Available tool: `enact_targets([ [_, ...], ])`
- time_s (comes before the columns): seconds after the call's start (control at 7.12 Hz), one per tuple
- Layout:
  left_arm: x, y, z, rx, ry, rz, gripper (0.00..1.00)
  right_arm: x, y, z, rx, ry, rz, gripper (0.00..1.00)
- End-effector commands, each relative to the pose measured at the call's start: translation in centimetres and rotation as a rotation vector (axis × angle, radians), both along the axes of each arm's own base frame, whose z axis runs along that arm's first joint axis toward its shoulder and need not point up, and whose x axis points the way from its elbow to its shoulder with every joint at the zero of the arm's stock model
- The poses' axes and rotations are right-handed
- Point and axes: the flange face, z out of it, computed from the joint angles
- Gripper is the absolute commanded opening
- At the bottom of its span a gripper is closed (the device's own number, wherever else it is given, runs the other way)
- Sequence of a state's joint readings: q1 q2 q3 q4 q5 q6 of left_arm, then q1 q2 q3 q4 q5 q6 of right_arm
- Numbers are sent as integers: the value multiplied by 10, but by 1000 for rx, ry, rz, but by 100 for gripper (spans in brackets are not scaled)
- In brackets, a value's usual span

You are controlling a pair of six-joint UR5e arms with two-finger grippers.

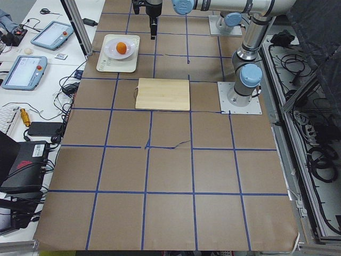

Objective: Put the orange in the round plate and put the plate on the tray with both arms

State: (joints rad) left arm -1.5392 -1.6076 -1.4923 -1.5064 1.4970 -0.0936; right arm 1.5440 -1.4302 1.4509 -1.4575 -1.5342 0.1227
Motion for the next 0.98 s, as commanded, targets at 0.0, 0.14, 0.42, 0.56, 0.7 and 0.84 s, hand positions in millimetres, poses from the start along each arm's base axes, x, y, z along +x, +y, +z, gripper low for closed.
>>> enact_targets([
  [0.0,0,0,1,-3,0,1,100,2,11,12,-8,13,8,100],
  [0.14,0,1,1,14,-1,-1,100,2,11,13,-9,12,8,100],
  [0.42,3,3,1,31,-47,0,100,2,11,14,-17,10,10,100],
  [0.56,3,2,0,32,-39,0,100,2,10,13,-16,8,8,100],
  [0.7,2,1,1,23,-36,0,100,3,10,12,-16,5,6,100],
  [0.84,3,1,1,23,-35,1,100,2,10,12,-16,7,9,100],
])
